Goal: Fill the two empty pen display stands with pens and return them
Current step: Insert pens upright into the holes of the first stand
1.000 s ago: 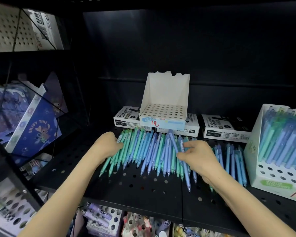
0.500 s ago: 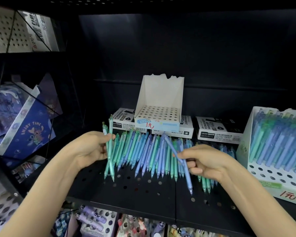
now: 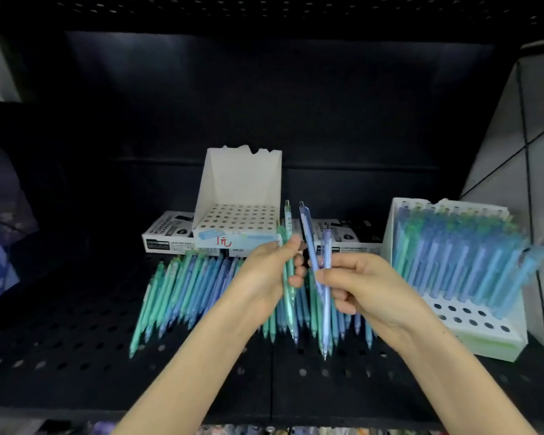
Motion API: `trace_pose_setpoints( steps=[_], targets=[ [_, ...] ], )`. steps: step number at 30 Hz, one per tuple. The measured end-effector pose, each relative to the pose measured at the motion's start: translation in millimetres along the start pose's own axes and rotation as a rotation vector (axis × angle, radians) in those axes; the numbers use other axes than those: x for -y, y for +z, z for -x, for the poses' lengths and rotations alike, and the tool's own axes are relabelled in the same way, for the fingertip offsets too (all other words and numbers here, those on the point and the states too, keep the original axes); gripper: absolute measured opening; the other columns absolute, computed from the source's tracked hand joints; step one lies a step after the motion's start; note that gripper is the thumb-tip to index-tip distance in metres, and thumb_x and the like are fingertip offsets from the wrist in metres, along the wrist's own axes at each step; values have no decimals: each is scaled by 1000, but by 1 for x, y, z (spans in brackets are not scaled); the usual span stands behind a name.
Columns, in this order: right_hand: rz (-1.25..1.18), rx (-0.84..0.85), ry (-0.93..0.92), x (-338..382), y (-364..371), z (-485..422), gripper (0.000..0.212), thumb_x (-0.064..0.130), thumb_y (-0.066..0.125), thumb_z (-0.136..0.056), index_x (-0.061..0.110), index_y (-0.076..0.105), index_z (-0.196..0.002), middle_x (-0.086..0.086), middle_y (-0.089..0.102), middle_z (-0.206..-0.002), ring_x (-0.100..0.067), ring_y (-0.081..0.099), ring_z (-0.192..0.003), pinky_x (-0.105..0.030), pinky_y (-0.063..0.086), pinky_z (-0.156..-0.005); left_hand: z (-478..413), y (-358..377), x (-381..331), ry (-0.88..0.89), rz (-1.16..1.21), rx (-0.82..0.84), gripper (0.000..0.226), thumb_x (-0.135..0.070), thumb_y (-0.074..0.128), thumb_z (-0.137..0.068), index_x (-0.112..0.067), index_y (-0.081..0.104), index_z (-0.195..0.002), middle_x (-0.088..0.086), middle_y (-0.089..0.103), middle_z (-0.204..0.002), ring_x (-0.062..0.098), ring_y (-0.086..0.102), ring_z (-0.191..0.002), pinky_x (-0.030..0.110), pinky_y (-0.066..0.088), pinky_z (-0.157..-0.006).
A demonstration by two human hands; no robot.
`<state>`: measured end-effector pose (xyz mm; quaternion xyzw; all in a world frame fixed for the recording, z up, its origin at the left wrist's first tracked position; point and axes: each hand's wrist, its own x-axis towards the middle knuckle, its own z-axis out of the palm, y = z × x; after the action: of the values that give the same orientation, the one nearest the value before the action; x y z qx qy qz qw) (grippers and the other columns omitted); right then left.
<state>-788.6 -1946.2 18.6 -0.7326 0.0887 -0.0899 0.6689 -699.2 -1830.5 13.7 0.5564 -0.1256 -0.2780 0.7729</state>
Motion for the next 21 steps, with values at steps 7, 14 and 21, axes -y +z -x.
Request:
trace_pose_setpoints(
  steps=[7, 14, 21],
  targets=[
    [34, -63, -25, 0, -16, 15, 9, 4, 63, -85, 7, 70, -89, 3, 49, -50, -8, 34, -45, -19, 29, -43, -3, 26, 4, -32, -94, 92, 12, -16, 65, -84, -6, 60, -85, 0, 53, -65, 7, 44, -51, 14, 31, -38],
    [124, -314, -163, 8, -43, 31, 32, 9, 64, -86, 15, 53, -116, -9, 68, -71, -13, 47, -43, -27, 45, -55, -8, 32, -9, 61, -171, 41, 13, -18, 64, -86, -7, 65, -94, -1, 59, -77, 6, 49, -61, 14, 32, -38],
    [77, -565, -354, 16, -75, 44, 8, 11, 51, -94, 20, 51, -95, -7, 70, -71, -13, 50, -46, -22, 46, -45, -14, 38, -8, 213, -223, 82, 5, -16, 59, -89, -12, 62, -89, -3, 63, -74, 8, 49, -62, 15, 31, -41]
  ],
)
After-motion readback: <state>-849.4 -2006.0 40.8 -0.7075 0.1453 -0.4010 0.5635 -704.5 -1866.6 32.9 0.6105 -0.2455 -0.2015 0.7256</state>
